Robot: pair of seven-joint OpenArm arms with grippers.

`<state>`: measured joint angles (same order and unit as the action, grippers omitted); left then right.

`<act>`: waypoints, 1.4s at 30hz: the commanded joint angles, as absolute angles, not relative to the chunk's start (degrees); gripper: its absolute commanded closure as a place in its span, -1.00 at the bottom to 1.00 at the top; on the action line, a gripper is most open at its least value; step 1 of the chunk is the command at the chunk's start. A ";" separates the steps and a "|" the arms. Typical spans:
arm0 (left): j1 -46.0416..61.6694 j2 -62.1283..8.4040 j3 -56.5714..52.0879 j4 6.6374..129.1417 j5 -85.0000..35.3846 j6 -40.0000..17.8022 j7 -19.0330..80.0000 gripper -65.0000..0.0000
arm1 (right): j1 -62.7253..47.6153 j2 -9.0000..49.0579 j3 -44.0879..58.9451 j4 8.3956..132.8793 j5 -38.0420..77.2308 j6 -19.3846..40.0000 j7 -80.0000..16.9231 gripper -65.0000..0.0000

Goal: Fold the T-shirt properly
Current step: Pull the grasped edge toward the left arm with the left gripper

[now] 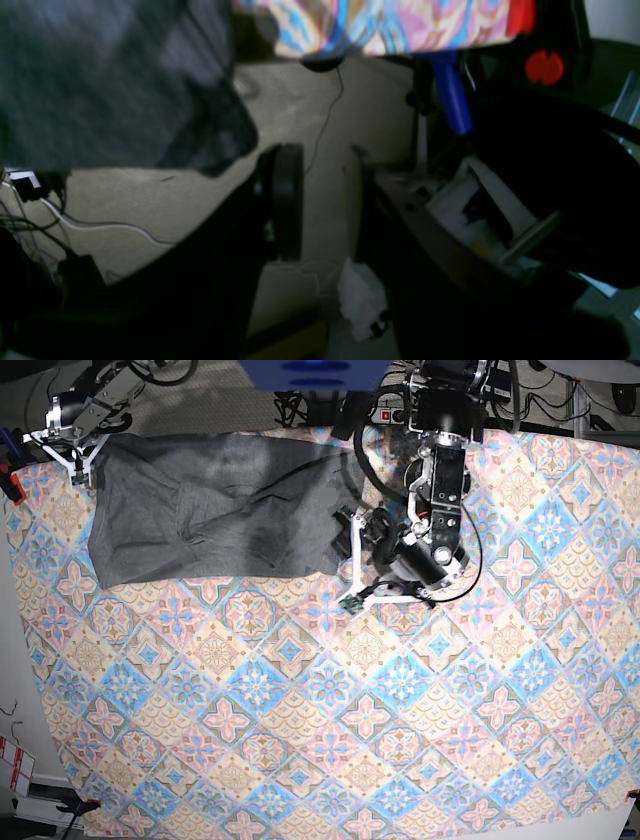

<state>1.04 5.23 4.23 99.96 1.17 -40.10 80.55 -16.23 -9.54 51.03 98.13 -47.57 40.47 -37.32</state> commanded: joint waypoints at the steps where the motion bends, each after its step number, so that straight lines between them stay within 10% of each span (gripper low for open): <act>1: 1.10 5.32 2.42 100.70 0.92 -40.00 80.00 -0.18 | -16.40 -9.00 51.21 98.86 -47.69 40.00 -37.41 0.55; 42: 1.98 -1.01 -0.57 85.32 -36.88 -40.00 80.00 0.03 | -16.48 -9.00 51.12 98.77 -47.87 40.00 -37.05 0.55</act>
